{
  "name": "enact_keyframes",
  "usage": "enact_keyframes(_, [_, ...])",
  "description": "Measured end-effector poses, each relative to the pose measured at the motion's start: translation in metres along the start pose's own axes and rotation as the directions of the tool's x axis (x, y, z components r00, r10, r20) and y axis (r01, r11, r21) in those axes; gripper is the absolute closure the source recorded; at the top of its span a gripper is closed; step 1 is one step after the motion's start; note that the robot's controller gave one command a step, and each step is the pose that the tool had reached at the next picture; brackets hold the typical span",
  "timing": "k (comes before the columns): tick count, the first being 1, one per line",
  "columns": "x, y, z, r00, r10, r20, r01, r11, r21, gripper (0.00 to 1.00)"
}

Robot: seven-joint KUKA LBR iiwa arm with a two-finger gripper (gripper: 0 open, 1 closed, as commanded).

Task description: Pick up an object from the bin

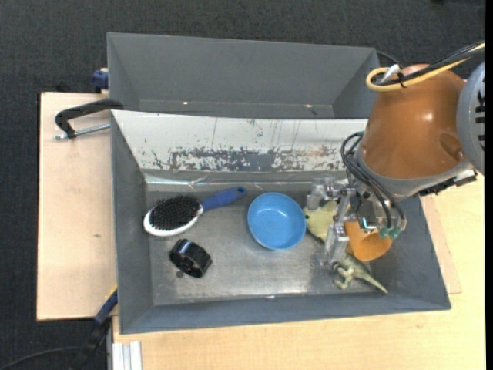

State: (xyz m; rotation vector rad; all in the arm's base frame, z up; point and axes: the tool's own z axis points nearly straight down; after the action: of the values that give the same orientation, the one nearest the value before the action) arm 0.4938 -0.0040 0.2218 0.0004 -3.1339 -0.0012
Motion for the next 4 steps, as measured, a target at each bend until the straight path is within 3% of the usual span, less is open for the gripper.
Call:
enact_keyframes(1, [-0.015, 0.024, -0.073, 0.984, -0.177, 0.019, 0.177, 0.984, 0.003, 0.0])
enact_keyframes(2, [-0.022, 0.02, 0.112, 0.96, -0.281, 0.001, 0.281, 0.96, 0.0, 0.0])
enact_keyframes(3, [-0.054, 0.021, 0.152, 0.986, -0.166, 0.012, 0.166, 0.986, 0.001, 0.0])
enact_keyframes(4, [-0.054, 0.021, 0.151, 0.986, -0.166, 0.012, 0.166, 0.986, 0.002, 1.0])
